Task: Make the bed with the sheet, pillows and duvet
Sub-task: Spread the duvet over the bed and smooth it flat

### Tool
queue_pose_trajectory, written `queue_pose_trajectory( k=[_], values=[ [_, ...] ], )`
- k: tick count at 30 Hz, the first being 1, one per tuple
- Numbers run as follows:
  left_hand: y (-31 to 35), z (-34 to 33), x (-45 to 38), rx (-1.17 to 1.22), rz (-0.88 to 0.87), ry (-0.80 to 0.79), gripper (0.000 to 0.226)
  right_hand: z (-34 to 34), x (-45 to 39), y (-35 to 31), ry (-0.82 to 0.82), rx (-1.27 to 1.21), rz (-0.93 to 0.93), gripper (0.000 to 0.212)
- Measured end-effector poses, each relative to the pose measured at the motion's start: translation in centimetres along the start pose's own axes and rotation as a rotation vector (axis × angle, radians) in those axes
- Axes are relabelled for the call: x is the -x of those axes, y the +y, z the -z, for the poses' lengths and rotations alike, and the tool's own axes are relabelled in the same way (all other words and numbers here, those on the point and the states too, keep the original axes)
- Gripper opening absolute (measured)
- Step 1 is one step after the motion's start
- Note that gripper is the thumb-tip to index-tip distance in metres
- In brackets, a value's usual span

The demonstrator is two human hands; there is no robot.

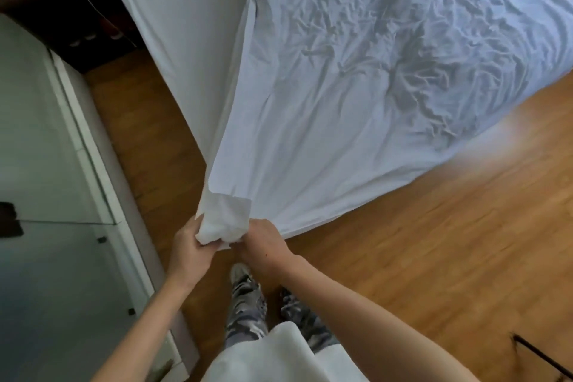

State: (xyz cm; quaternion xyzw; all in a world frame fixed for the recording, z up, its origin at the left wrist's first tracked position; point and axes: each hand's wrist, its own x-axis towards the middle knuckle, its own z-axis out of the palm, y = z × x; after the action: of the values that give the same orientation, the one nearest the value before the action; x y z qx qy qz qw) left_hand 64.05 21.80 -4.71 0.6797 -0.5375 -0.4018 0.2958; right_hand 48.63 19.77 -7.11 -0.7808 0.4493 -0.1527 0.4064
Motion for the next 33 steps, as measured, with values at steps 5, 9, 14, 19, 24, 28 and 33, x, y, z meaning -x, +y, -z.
queue_pose_trajectory(
  k=[5,9,14,19,24,28,33],
  values=[
    [-5.6,2.6,3.7,0.004,0.146,0.017,0.052,-5.5,-0.6,-2.3,-0.216,0.096,-0.048,0.022],
    [-13.6,3.2,3.8,-0.434,0.367,-0.319,0.021,-9.2,0.0,-0.5,-0.546,0.367,-0.237,0.036],
    [-16.8,7.7,2.9,-0.635,0.381,-0.43,0.028,-10.6,-1.2,-0.1,-0.545,0.447,-0.446,0.039],
    [-17.6,12.7,-1.6,-0.628,0.326,-0.39,0.025,-9.8,-5.2,-1.6,-0.369,0.322,-0.575,0.045],
    [-16.9,16.6,-6.9,-0.61,0.284,-0.365,0.024,-9.0,-9.6,-3.4,-0.279,0.245,-0.646,0.042],
    [-15.9,18.9,-12.6,-0.586,0.232,-0.362,0.024,-7.7,-14.8,-4.3,-0.215,0.204,-0.656,0.04],
    [-14.9,22.0,-21.0,-0.511,0.22,-0.403,0.027,-5.6,-23.2,-3.7,-0.161,0.101,-0.671,0.04]
  ],
)
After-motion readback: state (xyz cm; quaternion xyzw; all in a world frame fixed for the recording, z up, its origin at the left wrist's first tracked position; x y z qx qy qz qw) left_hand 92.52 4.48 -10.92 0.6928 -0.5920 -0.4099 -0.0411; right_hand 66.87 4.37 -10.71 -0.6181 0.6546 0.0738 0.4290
